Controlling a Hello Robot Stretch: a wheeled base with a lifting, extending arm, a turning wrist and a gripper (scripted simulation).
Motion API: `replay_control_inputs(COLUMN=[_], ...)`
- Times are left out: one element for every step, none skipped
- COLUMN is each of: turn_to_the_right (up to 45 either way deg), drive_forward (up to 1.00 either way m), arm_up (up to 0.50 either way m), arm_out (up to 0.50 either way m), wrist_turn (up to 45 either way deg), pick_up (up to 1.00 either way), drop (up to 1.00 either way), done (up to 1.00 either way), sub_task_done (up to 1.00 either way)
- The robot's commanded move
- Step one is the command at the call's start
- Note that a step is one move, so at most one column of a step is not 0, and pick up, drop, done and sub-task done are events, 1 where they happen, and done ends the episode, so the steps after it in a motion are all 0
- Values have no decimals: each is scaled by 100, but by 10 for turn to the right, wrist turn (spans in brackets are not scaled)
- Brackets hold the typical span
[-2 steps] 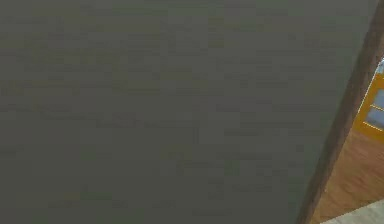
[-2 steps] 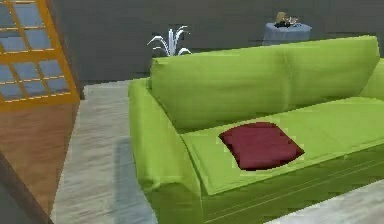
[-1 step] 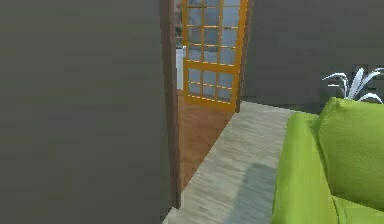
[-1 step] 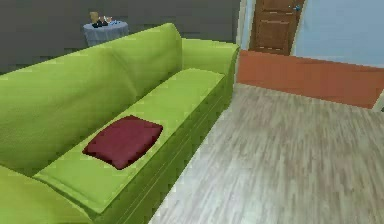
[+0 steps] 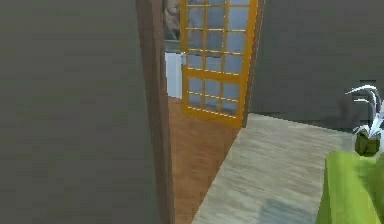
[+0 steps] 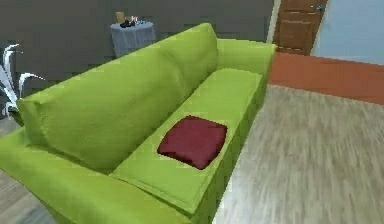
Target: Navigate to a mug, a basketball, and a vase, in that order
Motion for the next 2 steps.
replay_control_inputs(turn_to_the_right=[90,0], drive_forward=[0,80], arm_up=[0,0], arm_out=[0,0], wrist_turn=[0,0], pick_up=[0,0], drop=[0,0], done=[0,0], sub_task_done=[0,0])
